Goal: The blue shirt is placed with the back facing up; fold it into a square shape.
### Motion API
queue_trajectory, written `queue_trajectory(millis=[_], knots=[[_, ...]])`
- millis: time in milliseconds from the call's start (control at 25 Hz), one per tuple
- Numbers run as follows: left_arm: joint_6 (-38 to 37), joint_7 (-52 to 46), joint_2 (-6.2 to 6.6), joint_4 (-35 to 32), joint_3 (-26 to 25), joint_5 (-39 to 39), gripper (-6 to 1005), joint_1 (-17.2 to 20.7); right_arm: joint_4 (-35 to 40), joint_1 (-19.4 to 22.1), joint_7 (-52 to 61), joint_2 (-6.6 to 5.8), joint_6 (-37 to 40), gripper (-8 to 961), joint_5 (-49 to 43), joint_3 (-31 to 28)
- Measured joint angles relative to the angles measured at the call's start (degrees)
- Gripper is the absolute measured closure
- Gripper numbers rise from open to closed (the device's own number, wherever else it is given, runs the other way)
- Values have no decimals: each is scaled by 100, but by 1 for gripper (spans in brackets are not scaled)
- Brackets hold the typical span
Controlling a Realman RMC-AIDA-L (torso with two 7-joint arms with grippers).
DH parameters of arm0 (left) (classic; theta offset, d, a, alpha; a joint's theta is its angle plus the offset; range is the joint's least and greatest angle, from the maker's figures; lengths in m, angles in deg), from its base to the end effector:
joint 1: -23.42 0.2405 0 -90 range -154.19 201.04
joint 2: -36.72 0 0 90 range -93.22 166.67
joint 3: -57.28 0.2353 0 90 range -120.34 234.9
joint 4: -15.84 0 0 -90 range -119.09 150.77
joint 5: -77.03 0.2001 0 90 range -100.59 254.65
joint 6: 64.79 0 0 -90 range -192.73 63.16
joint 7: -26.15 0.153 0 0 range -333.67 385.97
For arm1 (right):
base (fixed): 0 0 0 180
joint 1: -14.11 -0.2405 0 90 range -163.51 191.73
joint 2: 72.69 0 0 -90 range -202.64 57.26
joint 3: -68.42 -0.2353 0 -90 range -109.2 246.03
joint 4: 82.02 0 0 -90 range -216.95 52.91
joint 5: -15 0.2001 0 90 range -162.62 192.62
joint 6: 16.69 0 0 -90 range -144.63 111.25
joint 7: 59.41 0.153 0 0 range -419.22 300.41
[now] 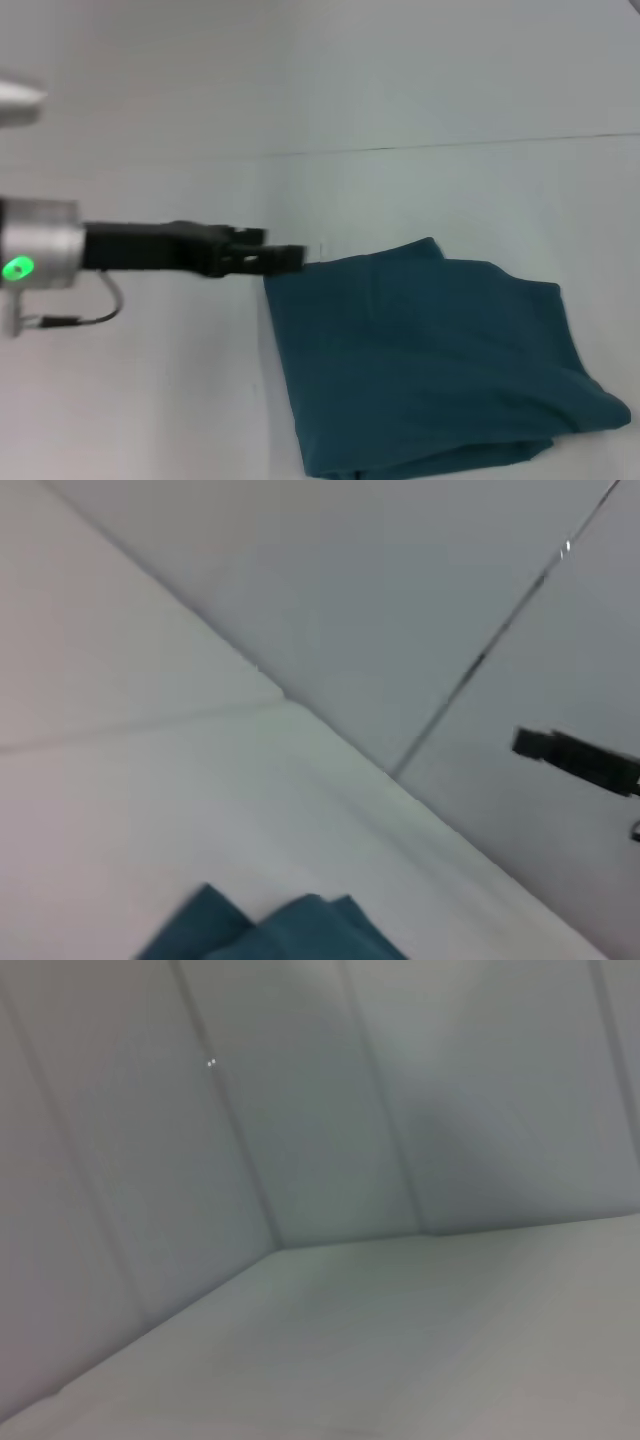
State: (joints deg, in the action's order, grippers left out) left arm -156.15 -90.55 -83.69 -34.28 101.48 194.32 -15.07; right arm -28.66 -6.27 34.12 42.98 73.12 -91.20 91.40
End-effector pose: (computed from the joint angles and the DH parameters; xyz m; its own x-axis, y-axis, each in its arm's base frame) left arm -0.1661 0.3509 0.0141 0.6445 0.6290 0.4347 0.6702 -0.7384 0.0746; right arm 0.2907 0.3087 0.1326 0.6043 -0.3076 -0.7350 -0.7347 -0.5720 -0.3646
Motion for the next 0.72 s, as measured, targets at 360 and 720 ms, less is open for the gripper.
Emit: queue_trajectory(millis=[360,720], knots=[[-1077,1407,71,-91,-854,49,47,792,1160,-92,675,84,489,944,-641,803],[-1681,1959,106,-92,-1083,186,48,1049,1589,-308,827,141,1450,759,-985,979]])
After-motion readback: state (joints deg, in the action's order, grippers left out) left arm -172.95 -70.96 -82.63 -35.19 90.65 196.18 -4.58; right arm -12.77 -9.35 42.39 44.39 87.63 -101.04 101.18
